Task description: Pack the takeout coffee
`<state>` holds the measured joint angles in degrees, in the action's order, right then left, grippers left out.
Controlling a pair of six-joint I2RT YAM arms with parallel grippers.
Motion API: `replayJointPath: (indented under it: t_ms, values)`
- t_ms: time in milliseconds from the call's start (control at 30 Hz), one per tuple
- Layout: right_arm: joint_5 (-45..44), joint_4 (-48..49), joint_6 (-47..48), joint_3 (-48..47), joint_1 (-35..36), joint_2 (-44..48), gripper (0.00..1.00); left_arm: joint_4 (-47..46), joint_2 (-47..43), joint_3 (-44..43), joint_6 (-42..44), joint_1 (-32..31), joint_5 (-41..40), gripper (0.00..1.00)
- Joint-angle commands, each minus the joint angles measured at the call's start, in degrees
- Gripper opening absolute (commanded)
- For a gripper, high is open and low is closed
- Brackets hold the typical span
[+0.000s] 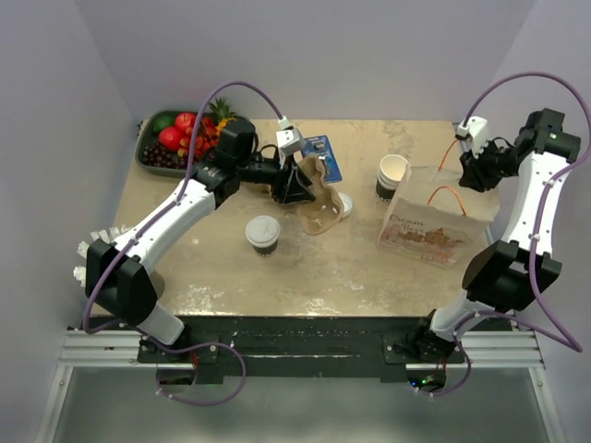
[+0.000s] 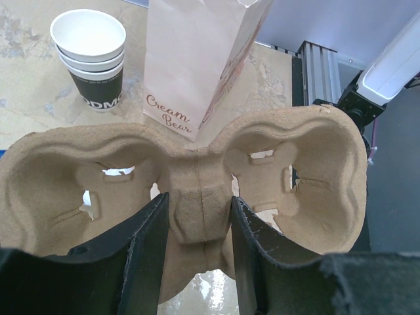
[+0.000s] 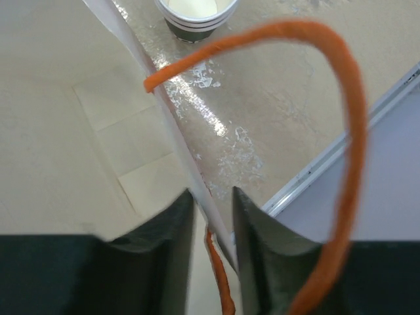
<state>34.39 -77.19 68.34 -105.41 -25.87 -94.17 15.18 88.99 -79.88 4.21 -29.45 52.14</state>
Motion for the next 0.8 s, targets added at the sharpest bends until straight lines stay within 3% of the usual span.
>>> replayJointPath:
  t_ms: [0, 133, 367, 567, 767]
  values:
    - [2.3, -5.6, -0.6, 0.2, 0.4, 1.4, 0.24, -0.4, -2.1, -0.8, 2.3, -0.3, 0.2, 0.0]
    - [1.8, -5.7, -0.9, 2.5, 1.4, 6.0, 0.0, -0.4, -3.1, -0.5, 1.9, -0.3, 0.1, 0.0]
    - [1.3, -4.5, -14.3, 9.9, 7.2, 20.7, 0.0, -7.7, -6.8, 0.2, -3.9, -0.5, 0.3, 0.0]
    - [-0.2, 12.9, -37.3, 24.5, 12.2, 38.8, 0.0, -24.1, -10.3, 4.1, -19.2, -1.7, -5.1, 0.0]
    - [-3.6, 13.9, -40.7, 27.4, 12.8, 43.5, 0.0, -28.5, -10.9, 4.6, -24.2, -3.1, -7.9, 0.0]
